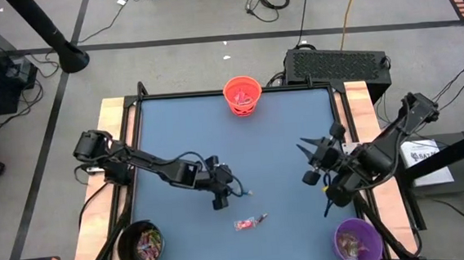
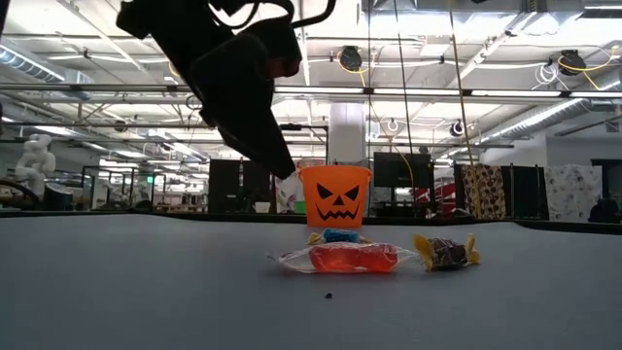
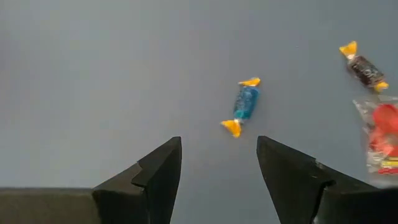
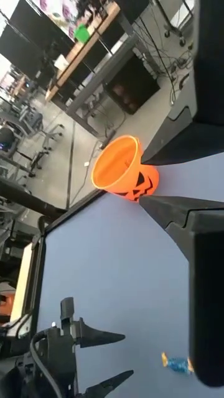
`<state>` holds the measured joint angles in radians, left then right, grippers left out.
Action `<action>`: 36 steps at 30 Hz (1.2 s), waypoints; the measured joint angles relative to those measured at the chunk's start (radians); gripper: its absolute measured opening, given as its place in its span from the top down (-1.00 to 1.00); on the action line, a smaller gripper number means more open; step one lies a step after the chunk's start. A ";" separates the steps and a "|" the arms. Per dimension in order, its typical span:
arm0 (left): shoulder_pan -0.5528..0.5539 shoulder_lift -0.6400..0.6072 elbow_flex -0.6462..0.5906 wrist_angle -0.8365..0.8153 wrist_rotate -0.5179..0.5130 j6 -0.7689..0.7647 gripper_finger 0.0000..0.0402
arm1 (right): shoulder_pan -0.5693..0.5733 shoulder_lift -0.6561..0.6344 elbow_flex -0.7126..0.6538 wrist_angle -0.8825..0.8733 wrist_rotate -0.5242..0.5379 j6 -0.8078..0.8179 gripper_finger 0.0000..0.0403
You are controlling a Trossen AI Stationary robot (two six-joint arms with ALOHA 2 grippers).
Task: Sort candy by brand, put in halloween buckets
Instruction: Put the blue candy into the black bucket
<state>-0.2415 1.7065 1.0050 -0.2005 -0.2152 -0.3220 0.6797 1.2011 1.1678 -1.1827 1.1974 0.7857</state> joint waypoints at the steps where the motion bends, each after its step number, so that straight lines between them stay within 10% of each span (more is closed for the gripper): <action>1: -0.008 0.000 0.000 0.000 -0.009 -0.012 -0.08 | -0.007 0.000 0.000 0.028 -0.012 -0.029 0.59; 9: -0.043 0.050 0.001 0.058 -0.092 0.155 -0.08 | -0.062 0.003 0.000 0.227 -0.098 -0.270 0.59; 36: 0.021 0.268 -0.052 0.609 0.151 0.388 0.11 | -0.118 0.010 -0.001 0.267 -0.210 -0.330 0.59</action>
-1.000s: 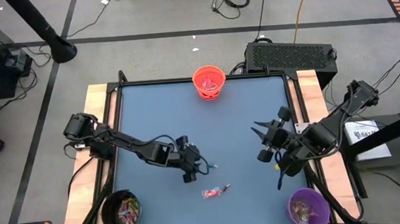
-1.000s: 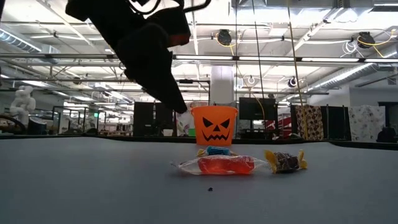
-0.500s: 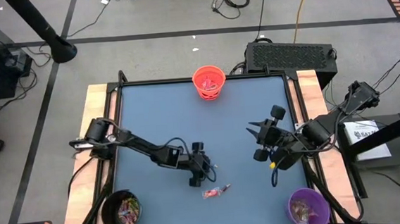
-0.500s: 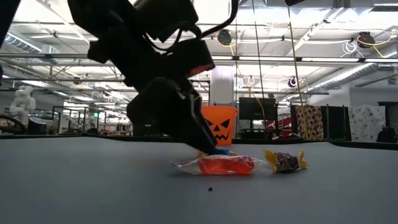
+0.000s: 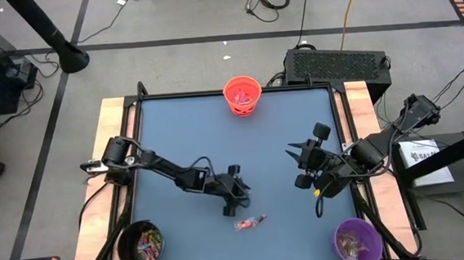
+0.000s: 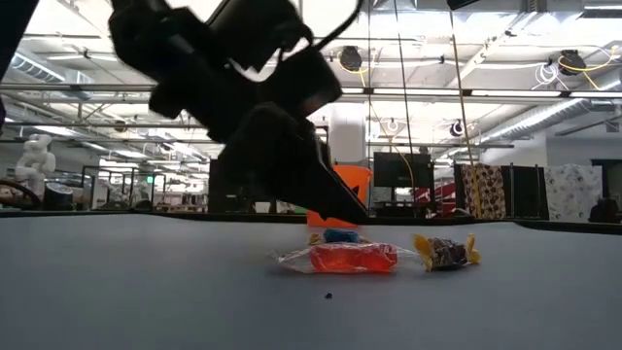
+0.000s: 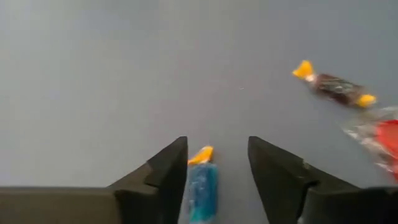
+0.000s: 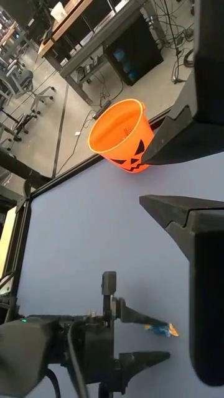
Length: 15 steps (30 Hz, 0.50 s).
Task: Sort candy by brand, put in halloween buckets
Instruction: Put the blue candy into the black bucket
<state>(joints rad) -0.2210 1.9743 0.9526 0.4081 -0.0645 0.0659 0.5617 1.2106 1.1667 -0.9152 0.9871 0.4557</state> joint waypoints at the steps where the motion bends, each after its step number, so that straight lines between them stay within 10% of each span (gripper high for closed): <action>1: 0.003 0.000 -0.025 0.049 0.012 0.000 0.16 | 0.000 0.000 0.000 0.000 0.000 -0.001 0.59; 15: 0.061 0.001 -0.161 0.275 0.070 -0.060 0.37 | 0.000 0.000 0.000 -0.005 -0.006 -0.008 0.59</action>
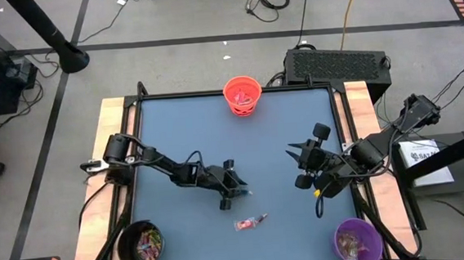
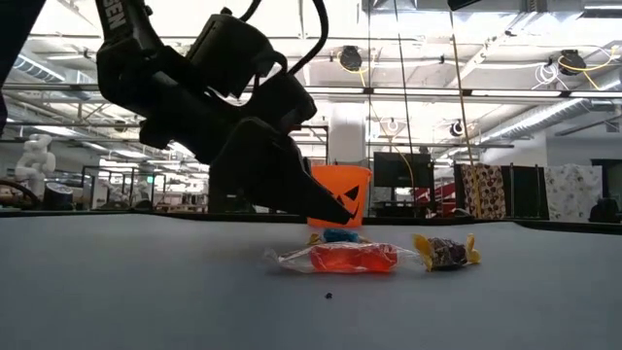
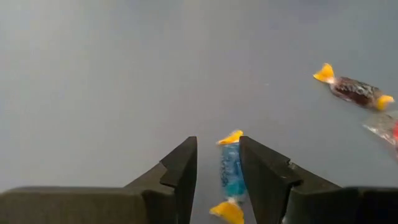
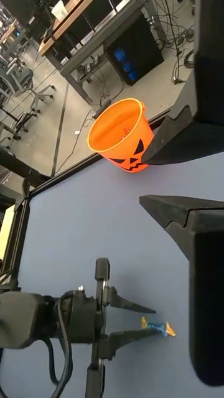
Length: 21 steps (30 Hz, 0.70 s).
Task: Sort candy by brand, put in halloween buckets
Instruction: Put the blue candy into the black bucket
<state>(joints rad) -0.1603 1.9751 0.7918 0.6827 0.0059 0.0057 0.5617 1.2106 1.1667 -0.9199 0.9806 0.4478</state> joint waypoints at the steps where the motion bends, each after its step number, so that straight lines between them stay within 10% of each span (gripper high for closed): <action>1: 0.001 0.000 0.000 0.000 0.000 -0.009 0.38 | 0.000 0.000 0.000 0.000 0.000 0.000 0.59; 21: 0.002 0.079 0.002 0.052 0.019 0.001 0.15 | 0.000 0.000 0.000 0.001 0.000 -0.014 0.59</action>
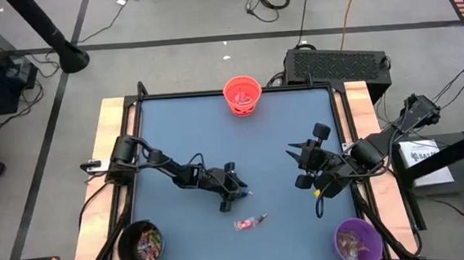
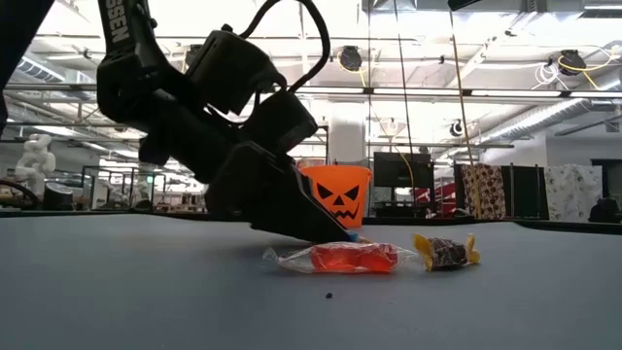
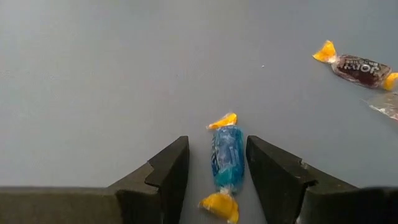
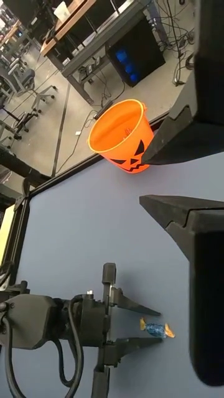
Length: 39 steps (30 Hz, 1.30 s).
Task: Sort candy by brand, put in halloween buckets
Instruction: Put the blue candy into the black bucket
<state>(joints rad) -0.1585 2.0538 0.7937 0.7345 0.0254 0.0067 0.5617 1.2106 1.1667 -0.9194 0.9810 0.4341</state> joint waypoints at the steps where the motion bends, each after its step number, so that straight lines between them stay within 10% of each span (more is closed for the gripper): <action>1: 0.000 0.005 0.000 0.008 0.000 0.000 0.15 | 0.000 0.000 0.000 0.000 0.000 -0.001 0.59; 14: 0.000 0.009 0.002 -0.002 0.023 0.035 0.70 | 0.000 0.000 0.000 0.001 0.000 -0.001 0.59; 22: 0.000 -0.044 -0.005 -0.034 0.021 0.089 0.67 | 0.000 0.000 0.000 0.002 0.000 -0.005 0.59; 39: -0.036 -0.805 0.009 -0.420 -0.274 0.477 0.66 | 0.000 0.000 0.000 0.021 0.000 -0.002 0.59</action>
<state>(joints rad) -0.1940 1.2483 0.8027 0.3147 -0.2489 0.4832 0.5617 1.2106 1.1667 -0.8986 0.9813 0.4324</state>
